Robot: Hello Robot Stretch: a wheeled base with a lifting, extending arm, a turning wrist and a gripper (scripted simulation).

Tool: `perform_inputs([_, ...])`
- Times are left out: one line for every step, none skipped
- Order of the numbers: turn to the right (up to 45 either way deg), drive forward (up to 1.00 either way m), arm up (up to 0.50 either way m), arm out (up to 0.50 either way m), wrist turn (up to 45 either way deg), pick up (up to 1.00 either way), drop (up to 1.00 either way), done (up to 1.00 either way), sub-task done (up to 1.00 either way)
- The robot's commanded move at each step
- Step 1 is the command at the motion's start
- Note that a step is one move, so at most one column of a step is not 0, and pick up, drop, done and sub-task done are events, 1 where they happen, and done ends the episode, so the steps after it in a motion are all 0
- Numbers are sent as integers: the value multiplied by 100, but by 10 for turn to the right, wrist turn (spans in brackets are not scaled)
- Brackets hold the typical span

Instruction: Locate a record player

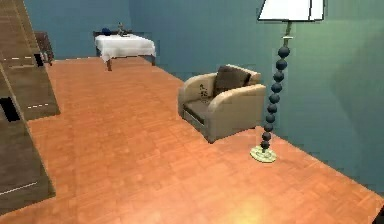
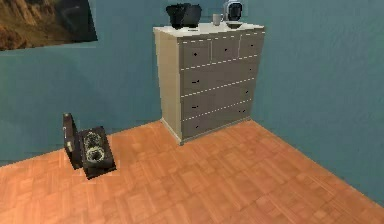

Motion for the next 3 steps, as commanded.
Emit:
perform_inputs([-30, 0, 0, 0, 0, 0, 0, 0, 0])
perform_inputs([0, 100, 0, 0, 0, 0, 0, 0, 0])
perform_inputs([0, 85, 0, 0, 0, 0, 0, 0, 0])
